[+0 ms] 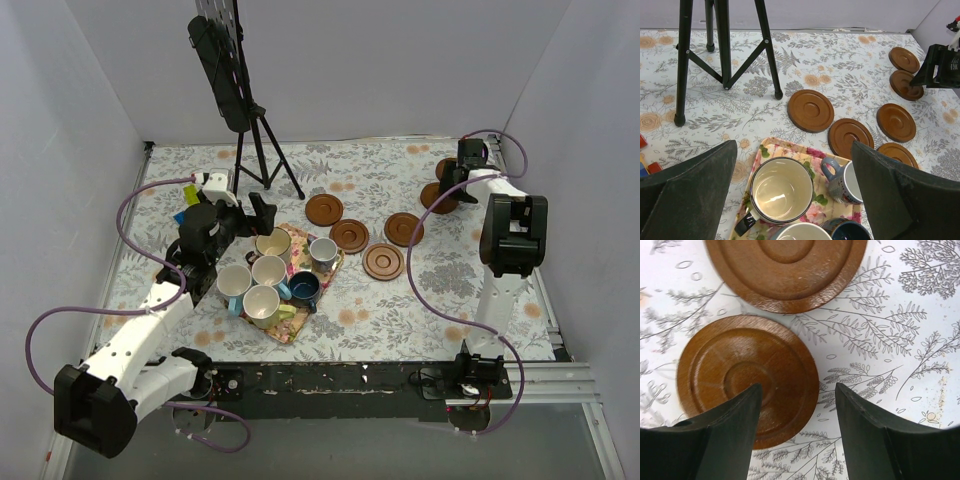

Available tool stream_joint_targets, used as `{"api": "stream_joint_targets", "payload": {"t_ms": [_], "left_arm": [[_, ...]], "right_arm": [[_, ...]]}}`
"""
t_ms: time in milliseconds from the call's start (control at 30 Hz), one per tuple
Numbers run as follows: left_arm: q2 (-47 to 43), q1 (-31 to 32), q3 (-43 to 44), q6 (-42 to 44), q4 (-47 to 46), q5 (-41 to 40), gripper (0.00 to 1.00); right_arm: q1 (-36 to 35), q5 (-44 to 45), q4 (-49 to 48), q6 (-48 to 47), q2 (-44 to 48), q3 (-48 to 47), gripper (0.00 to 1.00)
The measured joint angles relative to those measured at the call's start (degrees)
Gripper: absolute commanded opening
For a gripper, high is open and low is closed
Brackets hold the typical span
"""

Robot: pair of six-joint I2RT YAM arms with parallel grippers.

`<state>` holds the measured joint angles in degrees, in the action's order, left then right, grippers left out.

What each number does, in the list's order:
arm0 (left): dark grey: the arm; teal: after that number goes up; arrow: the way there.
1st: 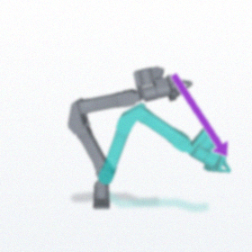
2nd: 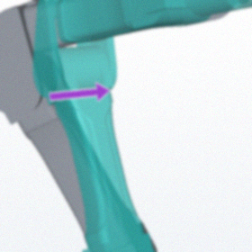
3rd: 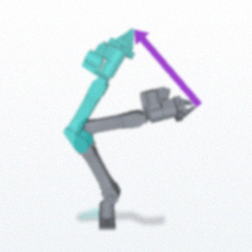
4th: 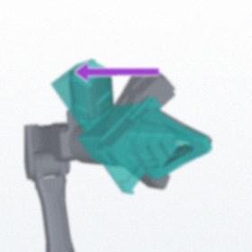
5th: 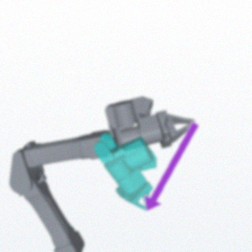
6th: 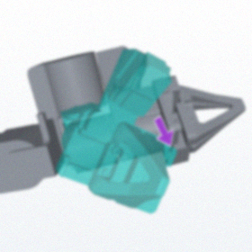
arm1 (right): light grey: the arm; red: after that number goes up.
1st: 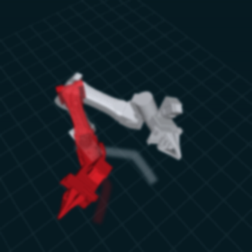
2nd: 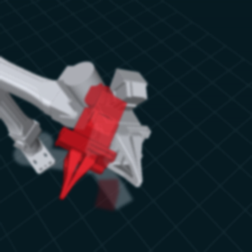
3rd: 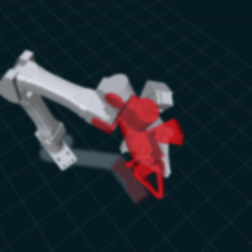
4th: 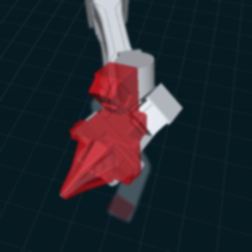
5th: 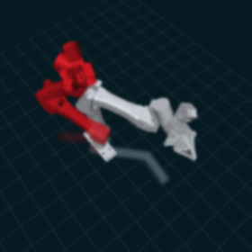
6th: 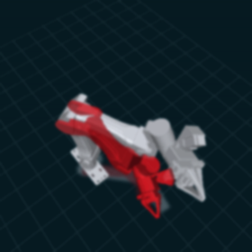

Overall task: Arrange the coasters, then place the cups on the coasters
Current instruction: Move the coaster to the center of the board.

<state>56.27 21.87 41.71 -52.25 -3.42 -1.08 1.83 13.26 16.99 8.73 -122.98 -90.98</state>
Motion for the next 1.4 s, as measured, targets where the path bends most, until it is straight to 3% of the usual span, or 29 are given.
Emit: {"api": "stream_joint_targets", "payload": {"t_ms": [500,667,1067,1400], "left_arm": [[-0.79,0.0,0.0,-0.09,-0.02,-0.59,0.98],[-1.01,0.02,0.0,-0.22,-0.02,-1.25,0.98],[-0.98,0.02,0.0,-0.26,-0.04,-1.7,0.98],[-0.96,0.02,0.0,-0.24,-0.02,-1.77,0.98]], "right_arm": [[-0.55,-20.81,-9.77,-4.28,21.22,11.34,0.66],[-4.52,-23.87,-9.49,-4.63,24.94,15.21,0.66],[-12.24,-19.41,-7.41,4.0,30.82,32.48,0.66],[-15.78,-8.81,-8.52,7.45,31.32,34.4,0.67]]}}
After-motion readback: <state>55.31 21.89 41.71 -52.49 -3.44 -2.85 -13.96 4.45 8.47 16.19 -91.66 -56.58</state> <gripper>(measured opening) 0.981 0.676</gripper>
